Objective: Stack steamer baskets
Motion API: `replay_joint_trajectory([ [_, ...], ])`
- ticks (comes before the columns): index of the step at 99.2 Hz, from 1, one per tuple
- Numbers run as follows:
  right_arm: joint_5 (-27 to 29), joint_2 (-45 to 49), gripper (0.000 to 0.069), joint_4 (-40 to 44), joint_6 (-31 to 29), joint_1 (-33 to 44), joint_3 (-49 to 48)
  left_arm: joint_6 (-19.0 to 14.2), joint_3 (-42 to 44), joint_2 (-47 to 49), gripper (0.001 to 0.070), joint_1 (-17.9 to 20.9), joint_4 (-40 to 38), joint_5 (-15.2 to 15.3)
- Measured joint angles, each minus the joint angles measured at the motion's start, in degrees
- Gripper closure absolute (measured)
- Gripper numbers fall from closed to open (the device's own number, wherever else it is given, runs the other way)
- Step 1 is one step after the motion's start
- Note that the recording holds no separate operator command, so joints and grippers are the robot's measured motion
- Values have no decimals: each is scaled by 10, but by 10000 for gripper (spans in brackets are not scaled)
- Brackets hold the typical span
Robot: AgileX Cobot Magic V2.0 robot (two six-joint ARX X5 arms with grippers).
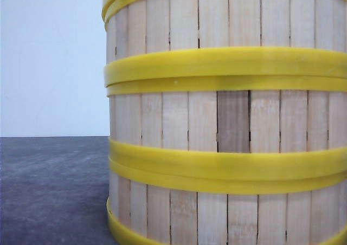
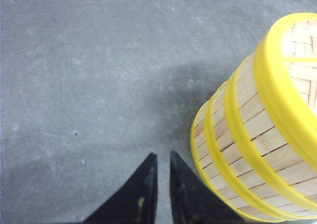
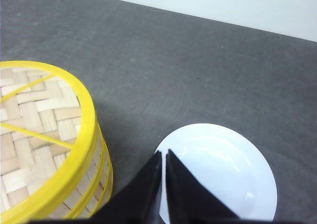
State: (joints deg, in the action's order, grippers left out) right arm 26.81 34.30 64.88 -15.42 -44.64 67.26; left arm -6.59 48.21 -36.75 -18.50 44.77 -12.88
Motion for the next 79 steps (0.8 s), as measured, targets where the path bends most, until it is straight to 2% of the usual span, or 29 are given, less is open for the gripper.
replay_joint_trajectory([
  [12,0,0,684,0,0,0,0,19,0,5,692,9,-6,37],
  [20,0,0,684,0,0,0,0,30,-1,13,692,27,-29,40],
  [34,0,0,684,0,0,0,0,50,-38,53,692,70,-121,40],
  [57,0,0,684,-11,0,0,0,103,-184,153,692,127,-254,40],
  [72,0,0,684,-11,0,0,0,116,-299,218,692,159,-339,41],
  [79,0,0,684,-11,0,0,0,117,-339,242,692,167,-353,41],
])
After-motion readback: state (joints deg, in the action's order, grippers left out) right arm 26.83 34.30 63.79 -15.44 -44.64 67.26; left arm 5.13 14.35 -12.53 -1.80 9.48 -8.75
